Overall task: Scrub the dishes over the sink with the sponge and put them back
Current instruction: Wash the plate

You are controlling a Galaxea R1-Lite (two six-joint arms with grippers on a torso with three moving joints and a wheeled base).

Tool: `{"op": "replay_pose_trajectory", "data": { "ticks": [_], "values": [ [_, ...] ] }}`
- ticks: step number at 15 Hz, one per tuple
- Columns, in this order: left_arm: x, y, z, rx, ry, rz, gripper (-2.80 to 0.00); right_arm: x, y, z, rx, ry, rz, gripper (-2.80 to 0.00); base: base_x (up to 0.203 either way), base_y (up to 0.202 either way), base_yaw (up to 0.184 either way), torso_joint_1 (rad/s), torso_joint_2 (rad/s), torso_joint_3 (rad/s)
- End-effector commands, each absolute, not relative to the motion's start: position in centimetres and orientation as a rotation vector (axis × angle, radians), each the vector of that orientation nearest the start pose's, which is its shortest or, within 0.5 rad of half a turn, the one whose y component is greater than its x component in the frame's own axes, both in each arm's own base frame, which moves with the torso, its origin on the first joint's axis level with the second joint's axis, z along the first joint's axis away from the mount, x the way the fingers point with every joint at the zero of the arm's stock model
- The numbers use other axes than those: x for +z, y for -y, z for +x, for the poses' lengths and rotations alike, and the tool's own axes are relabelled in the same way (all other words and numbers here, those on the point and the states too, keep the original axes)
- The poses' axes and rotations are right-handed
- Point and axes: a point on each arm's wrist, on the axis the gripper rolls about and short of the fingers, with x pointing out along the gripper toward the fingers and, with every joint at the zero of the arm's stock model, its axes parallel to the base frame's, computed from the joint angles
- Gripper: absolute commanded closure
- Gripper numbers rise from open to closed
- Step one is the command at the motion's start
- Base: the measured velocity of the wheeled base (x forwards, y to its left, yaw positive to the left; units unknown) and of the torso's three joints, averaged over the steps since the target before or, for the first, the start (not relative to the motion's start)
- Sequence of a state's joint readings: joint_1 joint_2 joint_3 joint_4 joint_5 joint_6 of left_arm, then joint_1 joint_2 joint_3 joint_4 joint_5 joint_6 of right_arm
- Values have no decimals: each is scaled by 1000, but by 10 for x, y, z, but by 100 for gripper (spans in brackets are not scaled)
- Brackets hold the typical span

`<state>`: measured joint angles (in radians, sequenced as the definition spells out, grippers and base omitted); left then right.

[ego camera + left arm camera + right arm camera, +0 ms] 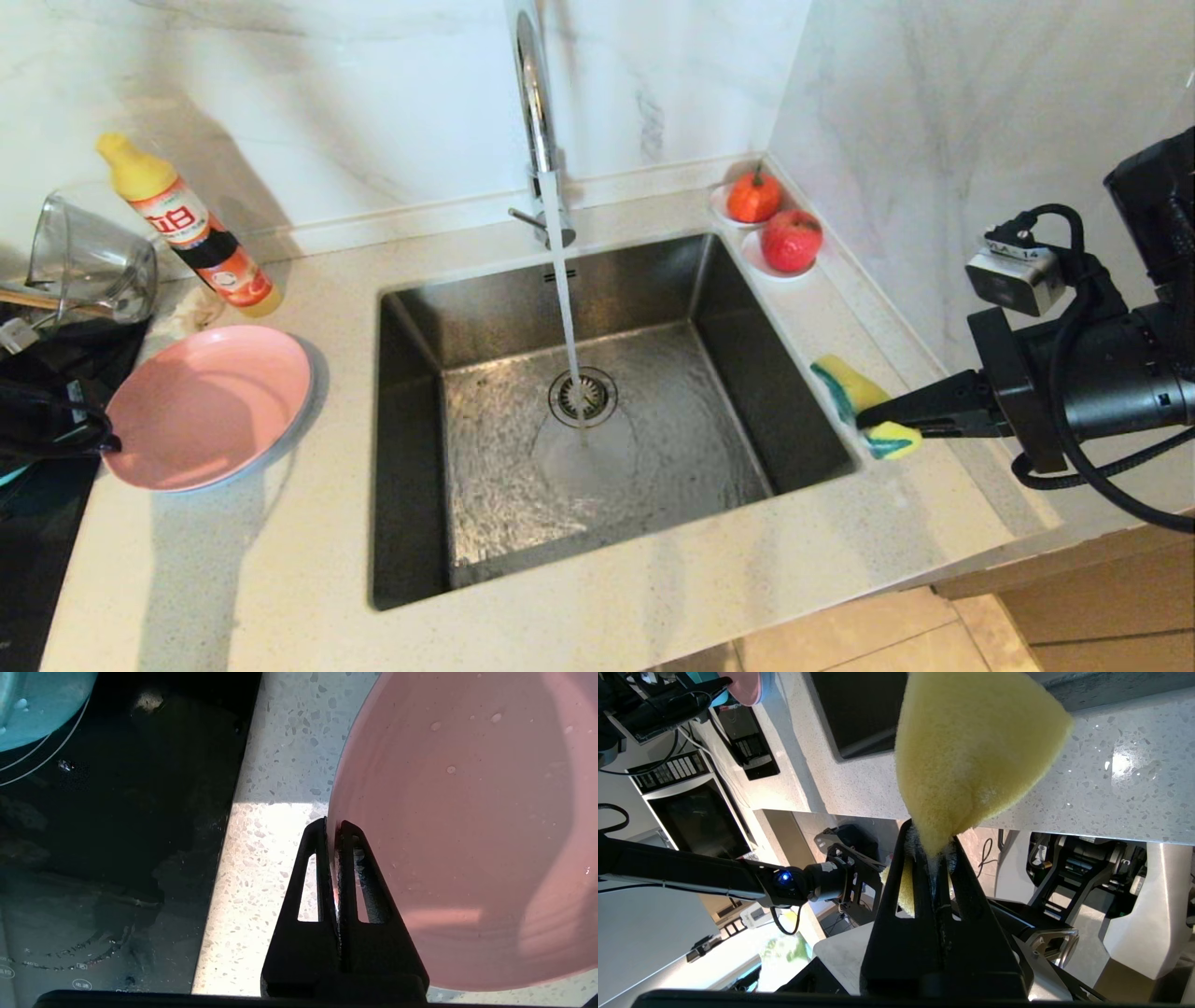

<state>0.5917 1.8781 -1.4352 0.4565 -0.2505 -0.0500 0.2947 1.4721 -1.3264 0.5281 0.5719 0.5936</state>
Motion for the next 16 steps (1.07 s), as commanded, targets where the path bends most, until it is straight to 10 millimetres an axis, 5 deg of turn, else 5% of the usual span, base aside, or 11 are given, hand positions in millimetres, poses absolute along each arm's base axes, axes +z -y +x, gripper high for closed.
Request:
{"op": "replay_pose_trajectory", "data": {
  "ticks": [1, 16],
  "values": [
    [205, -187, 287, 339, -810, -415, 0, 287, -79, 217, 609, -918, 633, 0, 0, 0, 0, 0, 0, 0],
    [293, -158, 246, 320, -680, -401, 0, 291, -77, 211, 615, -904, 632, 0, 0, 0, 0, 0, 0, 0]
  ]
}}
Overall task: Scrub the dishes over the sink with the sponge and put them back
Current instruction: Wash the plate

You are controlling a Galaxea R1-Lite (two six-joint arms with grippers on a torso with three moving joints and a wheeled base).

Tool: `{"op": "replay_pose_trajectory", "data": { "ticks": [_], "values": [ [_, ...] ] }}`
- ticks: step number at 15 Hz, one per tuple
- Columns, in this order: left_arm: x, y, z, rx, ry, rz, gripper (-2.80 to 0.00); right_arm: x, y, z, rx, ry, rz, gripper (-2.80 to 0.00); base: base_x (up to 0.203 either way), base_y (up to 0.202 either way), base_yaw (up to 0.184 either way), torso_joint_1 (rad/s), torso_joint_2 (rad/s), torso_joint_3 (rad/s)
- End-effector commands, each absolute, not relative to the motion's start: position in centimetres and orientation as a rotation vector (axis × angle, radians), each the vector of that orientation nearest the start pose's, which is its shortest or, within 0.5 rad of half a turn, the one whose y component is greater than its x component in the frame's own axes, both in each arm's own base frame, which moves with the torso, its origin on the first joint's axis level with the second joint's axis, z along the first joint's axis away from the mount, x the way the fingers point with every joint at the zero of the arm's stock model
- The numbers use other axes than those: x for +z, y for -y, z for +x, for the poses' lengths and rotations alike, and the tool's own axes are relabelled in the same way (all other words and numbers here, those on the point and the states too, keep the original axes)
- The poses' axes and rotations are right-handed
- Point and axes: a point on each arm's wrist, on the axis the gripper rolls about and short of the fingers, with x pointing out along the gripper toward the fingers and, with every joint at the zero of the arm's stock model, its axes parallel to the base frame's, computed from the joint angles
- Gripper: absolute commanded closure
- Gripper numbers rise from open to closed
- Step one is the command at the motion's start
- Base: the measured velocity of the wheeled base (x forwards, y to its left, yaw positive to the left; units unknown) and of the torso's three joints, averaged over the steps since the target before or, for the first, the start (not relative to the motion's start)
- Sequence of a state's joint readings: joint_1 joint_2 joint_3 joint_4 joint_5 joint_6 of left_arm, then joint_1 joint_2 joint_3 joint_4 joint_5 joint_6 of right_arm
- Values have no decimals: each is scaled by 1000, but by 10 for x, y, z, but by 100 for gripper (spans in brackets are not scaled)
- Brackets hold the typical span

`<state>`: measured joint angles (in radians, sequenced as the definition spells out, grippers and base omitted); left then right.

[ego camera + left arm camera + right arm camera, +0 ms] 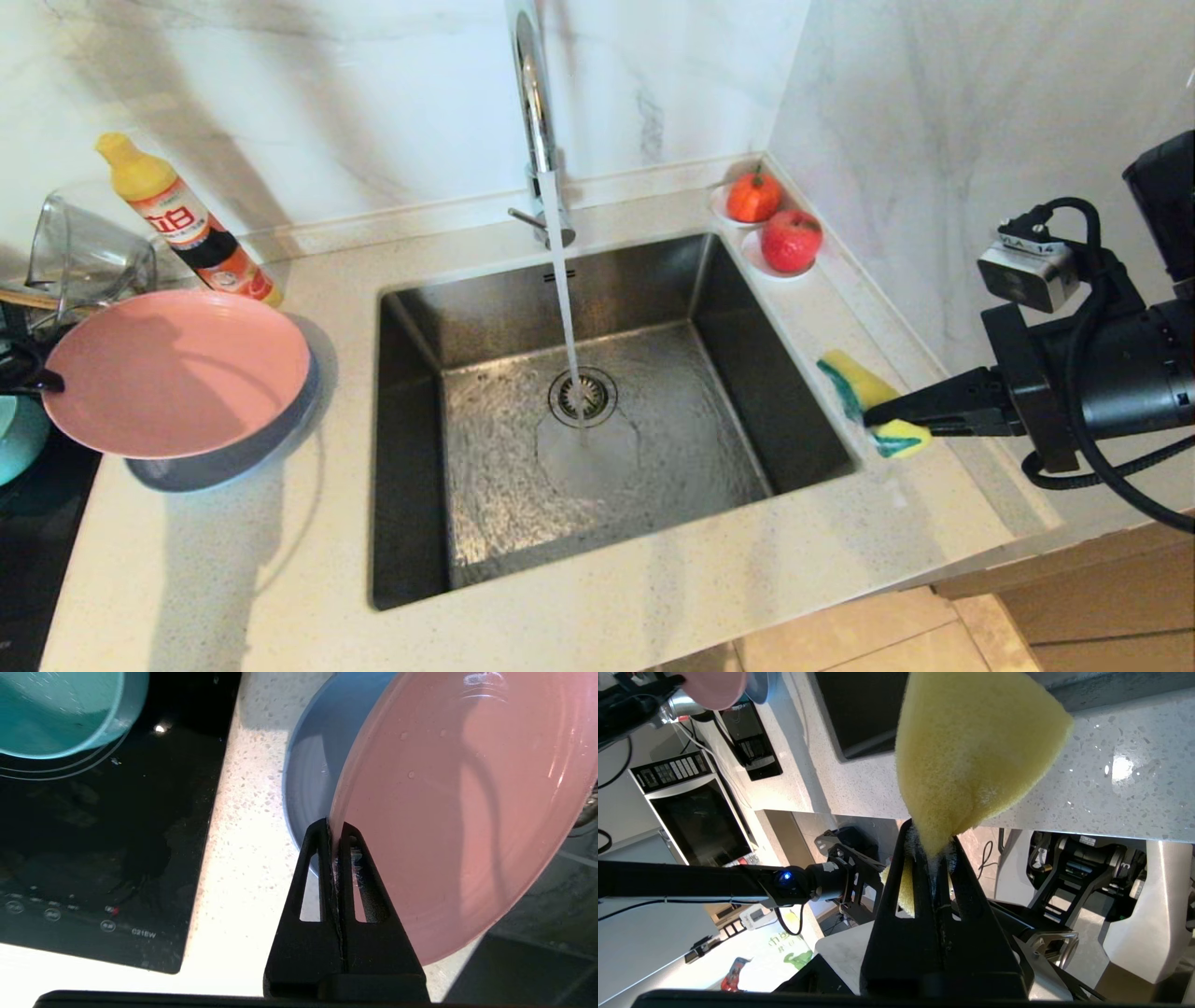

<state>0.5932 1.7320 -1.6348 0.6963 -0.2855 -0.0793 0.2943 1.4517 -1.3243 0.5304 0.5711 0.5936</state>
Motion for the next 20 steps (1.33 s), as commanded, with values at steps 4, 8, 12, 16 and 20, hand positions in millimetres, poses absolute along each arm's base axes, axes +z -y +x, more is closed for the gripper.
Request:
{"op": "replay_pose_trajectory", "data": {
  "ticks": [4, 8, 12, 16, 20],
  "values": [
    [313, -145, 229, 266, -672, -422, 0, 291, -76, 209, 614, -905, 633, 0, 0, 0, 0, 0, 0, 0],
    [334, -117, 205, 169, -654, -427, 0, 292, -75, 207, 615, -897, 633, 0, 0, 0, 0, 0, 0, 0],
    [341, -81, 206, 46, -691, -424, 0, 292, -71, 208, 597, -889, 640, 0, 0, 0, 0, 0, 0, 0],
    [338, -37, 218, -88, -757, -453, 0, 293, -70, 207, 597, -884, 640, 0, 0, 0, 0, 0, 0, 0],
    [330, 7, 242, -144, -803, -462, 0, 292, -67, 208, 585, -880, 645, 0, 0, 0, 0, 0, 0, 0]
  ]
}}
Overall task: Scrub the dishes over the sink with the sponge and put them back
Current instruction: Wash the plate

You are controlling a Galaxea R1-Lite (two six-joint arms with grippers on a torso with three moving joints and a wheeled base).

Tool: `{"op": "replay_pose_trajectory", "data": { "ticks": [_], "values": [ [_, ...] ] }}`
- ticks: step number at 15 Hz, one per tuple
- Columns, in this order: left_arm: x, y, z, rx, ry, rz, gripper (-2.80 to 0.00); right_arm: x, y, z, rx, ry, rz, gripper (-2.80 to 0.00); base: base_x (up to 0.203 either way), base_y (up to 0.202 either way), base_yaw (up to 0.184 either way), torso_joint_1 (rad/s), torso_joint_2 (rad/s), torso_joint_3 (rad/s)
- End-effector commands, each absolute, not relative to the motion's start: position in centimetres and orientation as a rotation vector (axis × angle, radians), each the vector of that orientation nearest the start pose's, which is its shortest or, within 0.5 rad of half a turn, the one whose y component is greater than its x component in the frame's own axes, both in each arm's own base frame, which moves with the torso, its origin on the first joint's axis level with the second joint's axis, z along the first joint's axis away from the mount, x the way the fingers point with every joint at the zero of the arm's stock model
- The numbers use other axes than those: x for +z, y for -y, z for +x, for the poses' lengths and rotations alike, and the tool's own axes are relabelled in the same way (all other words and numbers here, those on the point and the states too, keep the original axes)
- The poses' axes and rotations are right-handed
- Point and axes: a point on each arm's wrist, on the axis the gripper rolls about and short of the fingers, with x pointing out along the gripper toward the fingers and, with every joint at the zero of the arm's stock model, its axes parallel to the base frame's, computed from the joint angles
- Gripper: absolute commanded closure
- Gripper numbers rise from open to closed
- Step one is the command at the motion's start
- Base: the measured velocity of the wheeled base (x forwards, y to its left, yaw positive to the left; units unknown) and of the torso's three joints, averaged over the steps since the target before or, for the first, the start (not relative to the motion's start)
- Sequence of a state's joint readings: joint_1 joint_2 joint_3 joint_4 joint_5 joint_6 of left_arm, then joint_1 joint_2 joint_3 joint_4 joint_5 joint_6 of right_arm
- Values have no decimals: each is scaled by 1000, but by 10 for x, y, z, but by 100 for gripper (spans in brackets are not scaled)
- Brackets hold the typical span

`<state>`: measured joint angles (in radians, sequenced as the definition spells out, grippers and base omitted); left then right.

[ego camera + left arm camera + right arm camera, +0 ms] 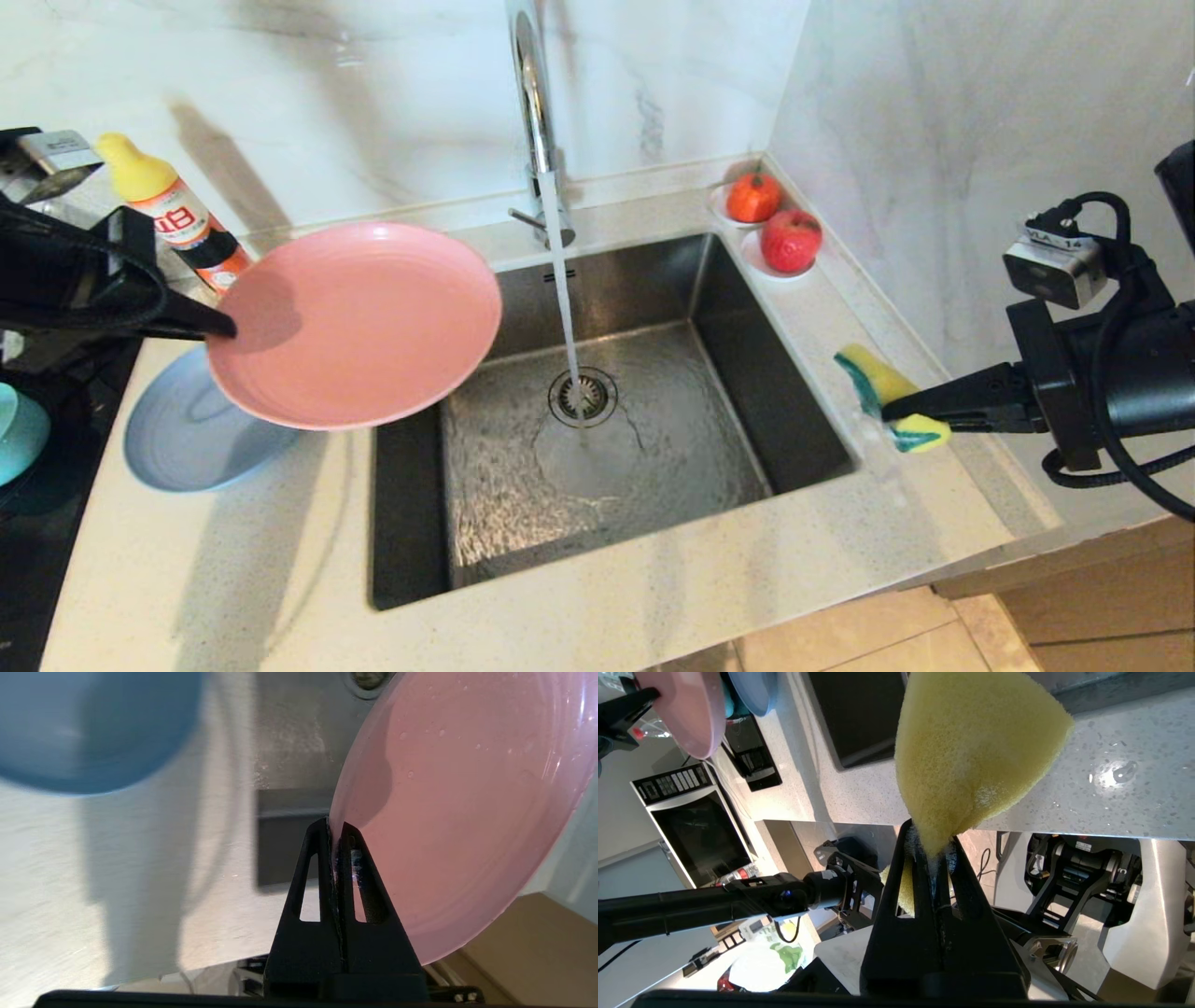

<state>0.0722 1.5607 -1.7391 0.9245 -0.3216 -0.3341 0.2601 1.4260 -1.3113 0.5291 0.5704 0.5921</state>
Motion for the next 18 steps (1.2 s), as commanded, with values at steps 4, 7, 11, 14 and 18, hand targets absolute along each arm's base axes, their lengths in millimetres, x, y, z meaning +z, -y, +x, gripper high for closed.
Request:
{"op": "replay_pose_trajectory", "data": {
  "ticks": [4, 7, 11, 14, 18],
  "values": [
    [313, 46, 278, -167, -815, -467, 0, 291, -68, 209, 588, -884, 640, 0, 0, 0, 0, 0, 0, 0],
    [299, 65, 299, -186, -828, -497, 0, 292, -68, 208, 592, -877, 634, 0, 0, 0, 0, 0, 0, 0],
    [284, 91, 327, -185, -774, -521, 0, 292, -66, 208, 587, -872, 635, 0, 0, 0, 0, 0, 0, 0],
    [276, 103, 336, -196, -775, -537, 0, 293, -63, 208, 593, -858, 613, 0, 0, 0, 0, 0, 0, 0],
    [262, 123, 340, -231, -805, -530, 0, 294, -62, 207, 594, -848, 614, 0, 0, 0, 0, 0, 0, 0]
  ]
}}
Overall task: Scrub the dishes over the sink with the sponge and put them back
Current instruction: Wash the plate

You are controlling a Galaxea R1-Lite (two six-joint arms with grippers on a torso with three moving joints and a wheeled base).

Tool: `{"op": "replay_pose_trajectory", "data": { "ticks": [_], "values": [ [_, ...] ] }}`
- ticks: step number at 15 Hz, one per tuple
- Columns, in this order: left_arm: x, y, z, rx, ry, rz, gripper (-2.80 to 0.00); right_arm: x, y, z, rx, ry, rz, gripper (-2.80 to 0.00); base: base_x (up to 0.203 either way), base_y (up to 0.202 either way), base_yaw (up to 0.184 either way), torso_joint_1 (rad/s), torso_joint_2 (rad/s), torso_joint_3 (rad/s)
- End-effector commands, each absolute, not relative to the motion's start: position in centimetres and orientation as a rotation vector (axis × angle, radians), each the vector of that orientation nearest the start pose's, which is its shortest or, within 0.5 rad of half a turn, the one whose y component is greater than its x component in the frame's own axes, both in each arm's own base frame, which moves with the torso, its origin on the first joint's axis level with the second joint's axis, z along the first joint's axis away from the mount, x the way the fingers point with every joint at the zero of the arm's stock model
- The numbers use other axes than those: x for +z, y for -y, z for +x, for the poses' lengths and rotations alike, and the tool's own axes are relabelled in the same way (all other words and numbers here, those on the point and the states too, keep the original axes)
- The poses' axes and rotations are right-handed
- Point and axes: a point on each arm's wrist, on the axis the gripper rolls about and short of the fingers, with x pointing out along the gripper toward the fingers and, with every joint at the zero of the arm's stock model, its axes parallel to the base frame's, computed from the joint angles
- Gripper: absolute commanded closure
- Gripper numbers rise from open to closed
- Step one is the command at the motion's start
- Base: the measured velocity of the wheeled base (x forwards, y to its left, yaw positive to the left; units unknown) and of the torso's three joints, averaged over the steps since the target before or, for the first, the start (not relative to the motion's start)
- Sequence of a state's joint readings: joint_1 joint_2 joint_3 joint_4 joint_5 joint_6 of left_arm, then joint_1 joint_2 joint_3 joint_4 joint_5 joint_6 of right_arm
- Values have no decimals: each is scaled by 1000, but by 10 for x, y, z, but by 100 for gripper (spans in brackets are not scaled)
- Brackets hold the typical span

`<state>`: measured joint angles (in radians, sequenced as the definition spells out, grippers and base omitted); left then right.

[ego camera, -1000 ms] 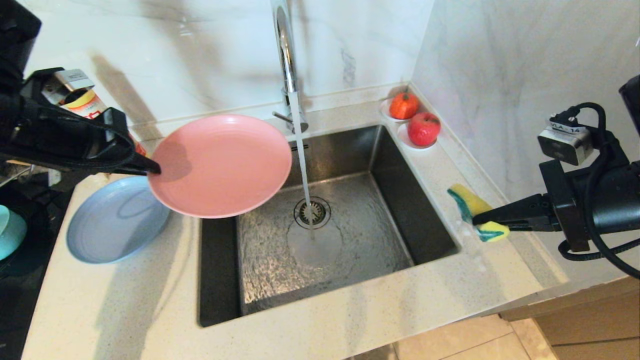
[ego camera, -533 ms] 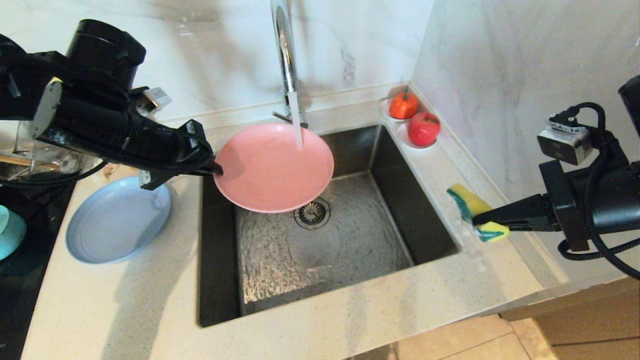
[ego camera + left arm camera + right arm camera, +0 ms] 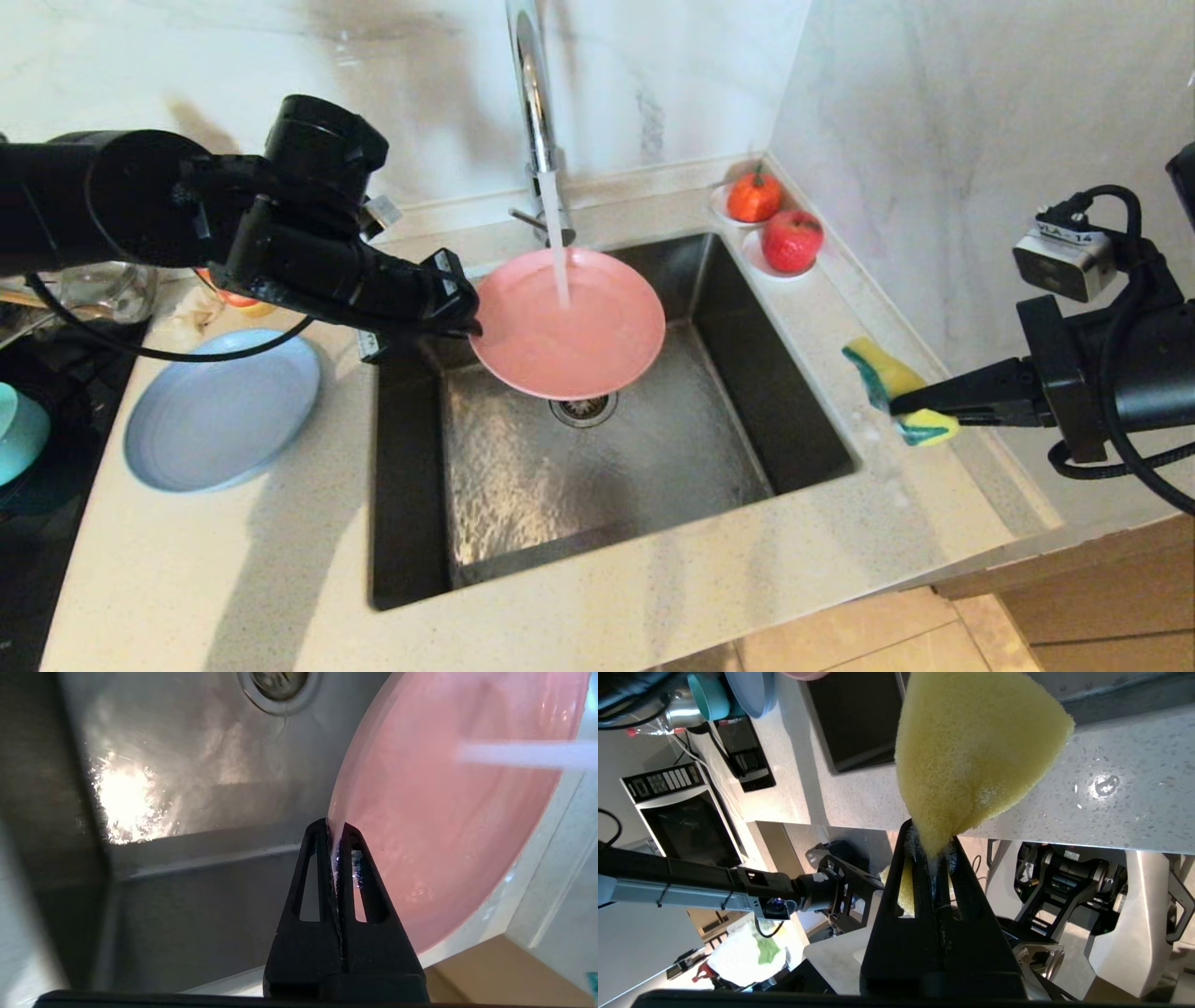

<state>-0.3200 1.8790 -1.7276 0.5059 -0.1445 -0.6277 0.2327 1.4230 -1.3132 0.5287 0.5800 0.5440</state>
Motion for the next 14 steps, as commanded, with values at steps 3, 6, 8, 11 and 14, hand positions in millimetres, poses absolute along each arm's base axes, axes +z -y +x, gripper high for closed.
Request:
{"op": "replay_pose_trajectory", "data": {
  "ticks": [3, 6, 8, 11, 14],
  "values": [
    [250, 130, 344, -234, -837, -519, 0, 295, -61, 207, 593, -847, 614, 0, 0, 0, 0, 0, 0, 0],
    [242, 136, 342, -239, -855, -506, 0, 295, -61, 206, 591, -846, 615, 0, 0, 0, 0, 0, 0, 0],
    [240, 135, 342, -206, -827, -496, 0, 294, -60, 206, 589, -847, 616, 0, 0, 0, 0, 0, 0, 0],
    [236, 131, 345, -56, -722, -452, 0, 293, -60, 206, 597, -853, 620, 0, 0, 0, 0, 0, 0, 0],
    [244, 124, 338, -1, -596, -451, 0, 293, -60, 205, 598, -854, 621, 0, 0, 0, 0, 0, 0, 0]
  ]
}}
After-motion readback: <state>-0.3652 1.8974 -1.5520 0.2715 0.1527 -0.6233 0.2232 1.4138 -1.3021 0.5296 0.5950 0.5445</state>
